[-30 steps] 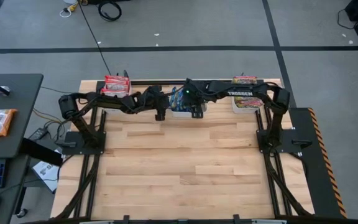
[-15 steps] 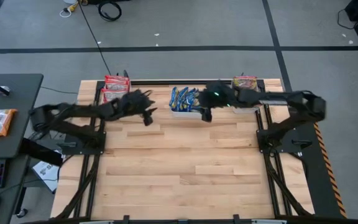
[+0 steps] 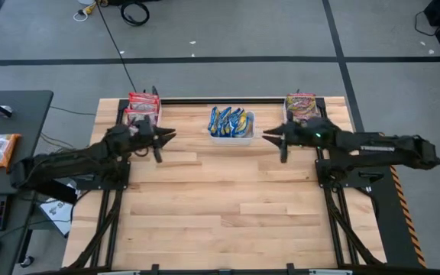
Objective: Sort Maruchan noodles
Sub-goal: Return to Home Position
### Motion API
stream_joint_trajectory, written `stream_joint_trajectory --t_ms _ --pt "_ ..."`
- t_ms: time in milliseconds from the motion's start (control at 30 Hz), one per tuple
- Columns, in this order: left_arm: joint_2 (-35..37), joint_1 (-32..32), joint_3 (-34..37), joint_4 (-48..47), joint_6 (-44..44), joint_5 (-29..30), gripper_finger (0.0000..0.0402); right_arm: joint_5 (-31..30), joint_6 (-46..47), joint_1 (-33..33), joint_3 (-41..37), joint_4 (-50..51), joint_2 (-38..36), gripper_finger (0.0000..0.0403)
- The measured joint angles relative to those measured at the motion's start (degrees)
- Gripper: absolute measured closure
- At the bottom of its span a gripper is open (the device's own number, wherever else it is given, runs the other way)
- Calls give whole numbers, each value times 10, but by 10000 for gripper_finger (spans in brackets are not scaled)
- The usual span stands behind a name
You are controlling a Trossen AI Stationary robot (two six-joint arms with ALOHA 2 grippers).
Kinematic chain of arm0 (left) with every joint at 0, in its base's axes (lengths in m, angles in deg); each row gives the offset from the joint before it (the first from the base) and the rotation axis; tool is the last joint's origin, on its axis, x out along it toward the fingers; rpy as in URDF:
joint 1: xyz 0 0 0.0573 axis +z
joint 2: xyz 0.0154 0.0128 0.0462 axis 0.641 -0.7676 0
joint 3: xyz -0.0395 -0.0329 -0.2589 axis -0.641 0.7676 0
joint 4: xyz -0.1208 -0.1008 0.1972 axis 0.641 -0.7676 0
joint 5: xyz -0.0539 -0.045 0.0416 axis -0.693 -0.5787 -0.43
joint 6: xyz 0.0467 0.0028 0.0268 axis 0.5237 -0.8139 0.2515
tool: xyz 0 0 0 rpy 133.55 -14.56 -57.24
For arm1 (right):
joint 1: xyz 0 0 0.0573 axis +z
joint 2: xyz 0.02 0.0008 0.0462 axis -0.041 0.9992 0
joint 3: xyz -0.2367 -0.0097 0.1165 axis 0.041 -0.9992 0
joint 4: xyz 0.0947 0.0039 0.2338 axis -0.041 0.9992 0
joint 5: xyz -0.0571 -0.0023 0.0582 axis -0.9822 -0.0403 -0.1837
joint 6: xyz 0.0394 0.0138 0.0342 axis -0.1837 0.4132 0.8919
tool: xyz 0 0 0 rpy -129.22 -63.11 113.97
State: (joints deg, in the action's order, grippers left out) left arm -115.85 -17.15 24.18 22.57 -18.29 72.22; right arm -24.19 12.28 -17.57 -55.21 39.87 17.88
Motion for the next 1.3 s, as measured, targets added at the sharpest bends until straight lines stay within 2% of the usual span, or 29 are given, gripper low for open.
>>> stream_joint_trajectory --t_ms 167,233,333,367,467,533,633,733,867,1067,1300 --pt "138 -7 69 -14 -45 0 378 27 11 21 -127 -115 -137 390" --pt "190 -11 79 -50 -56 0 393 36 31 26 -167 -131 -194 394" --pt "267 -16 77 -118 -58 0 393 52 80 38 -229 -147 -288 390" --pt "293 -18 75 -137 -58 1 392 59 92 45 -249 -147 -320 392" --pt "373 -26 73 -196 -58 -1 393 46 110 75 -248 -41 -397 397" --pt "370 -36 73 -219 -58 -13 396 17 111 99 -248 -4 -435 395" --pt "365 -60 97 -222 -60 -11 397 -11 94 131 -248 17 -437 394" --pt "369 -92 114 -208 -59 40 397 -37 86 151 -248 16 -429 395" --pt "370 -134 114 -195 -12 103 397 -99 98 159 -248 22 -426 388" --pt "363 -193 113 -207 20 82 390 -112 85 159 -248 22 -426 377" --pt "364 -211 114 -196 18 80 368 -112 84 159 -248 22 -426 378"
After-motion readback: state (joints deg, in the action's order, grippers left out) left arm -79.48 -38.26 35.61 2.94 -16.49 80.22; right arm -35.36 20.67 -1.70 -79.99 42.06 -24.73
